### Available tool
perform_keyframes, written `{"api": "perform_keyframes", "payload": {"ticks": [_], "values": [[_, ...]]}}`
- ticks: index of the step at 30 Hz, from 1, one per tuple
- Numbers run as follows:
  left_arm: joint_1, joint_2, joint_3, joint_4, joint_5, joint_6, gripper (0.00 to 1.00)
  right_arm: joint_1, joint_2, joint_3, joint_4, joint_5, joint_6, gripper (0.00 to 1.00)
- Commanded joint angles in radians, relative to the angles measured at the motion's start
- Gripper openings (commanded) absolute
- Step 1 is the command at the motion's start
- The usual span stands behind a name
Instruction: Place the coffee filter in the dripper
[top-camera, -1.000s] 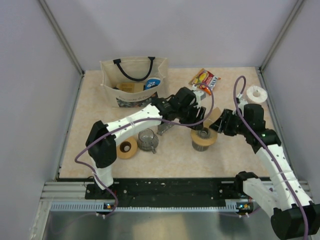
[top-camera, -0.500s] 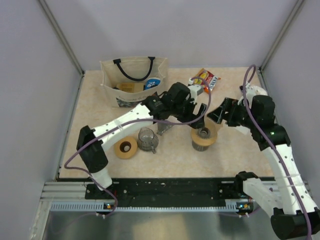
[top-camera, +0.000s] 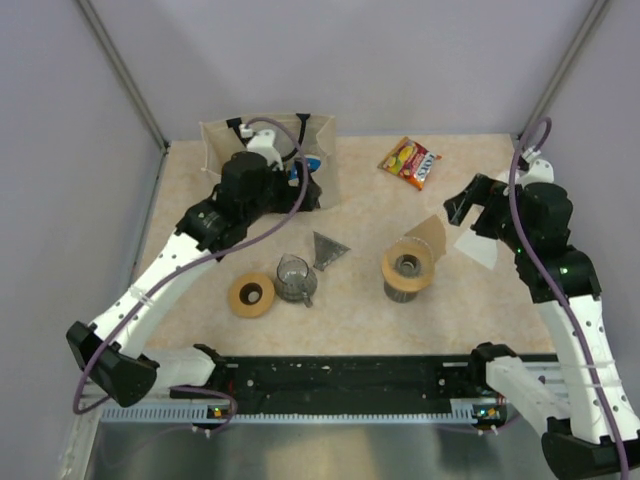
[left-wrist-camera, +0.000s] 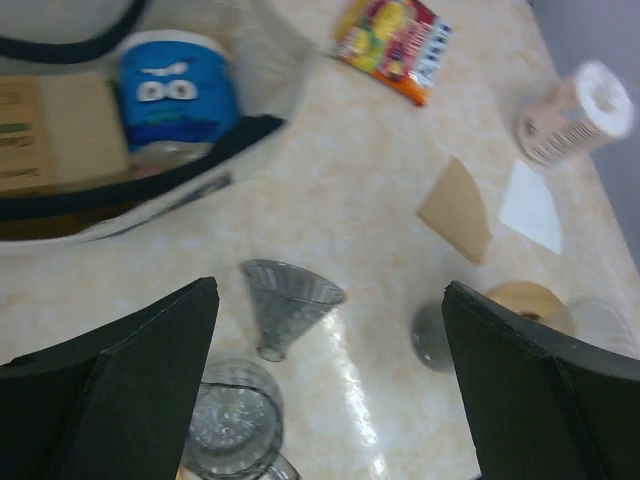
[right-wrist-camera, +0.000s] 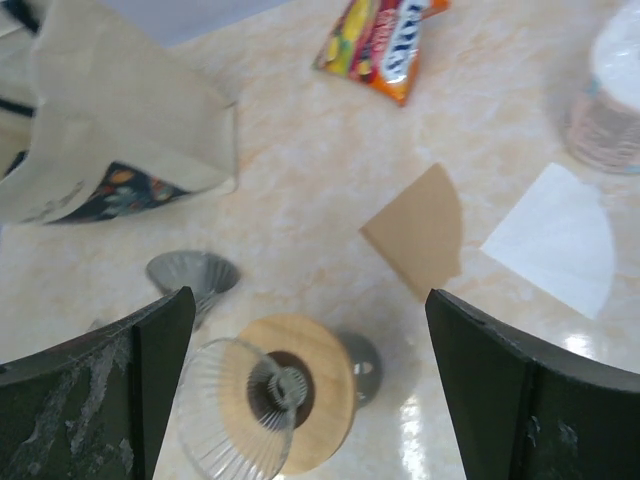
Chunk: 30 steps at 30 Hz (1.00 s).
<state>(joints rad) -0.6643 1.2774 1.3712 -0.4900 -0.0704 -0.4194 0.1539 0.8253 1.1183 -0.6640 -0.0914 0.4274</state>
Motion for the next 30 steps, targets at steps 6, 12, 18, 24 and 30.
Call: {"api": "perform_keyframes", "payload": {"ticks": [6, 12, 18, 24, 30], "values": [[0.184, -0.087, -0.156, 0.091, -0.097, -0.071, 0.99, -0.057, 0.172, 0.038, -0.079, 0.358, -0.030, 0.99], [0.221, -0.107, -0.248, 0.142, -0.051, -0.058, 0.99, -0.125, 0.310, -0.021, 0.013, 0.285, -0.047, 0.98], [0.236, -0.105, -0.282, 0.148, -0.040, -0.045, 0.99, -0.128, 0.536, -0.040, 0.083, 0.263, -0.079, 0.94], [0.252, -0.104, -0.310, 0.153, -0.026, -0.042, 0.99, -0.137, 0.719, -0.020, 0.115, 0.308, -0.076, 0.87], [0.259, -0.107, -0.328, 0.169, 0.024, -0.047, 0.99, -0.203, 0.831, -0.035, 0.211, 0.303, -0.050, 0.80]]}}
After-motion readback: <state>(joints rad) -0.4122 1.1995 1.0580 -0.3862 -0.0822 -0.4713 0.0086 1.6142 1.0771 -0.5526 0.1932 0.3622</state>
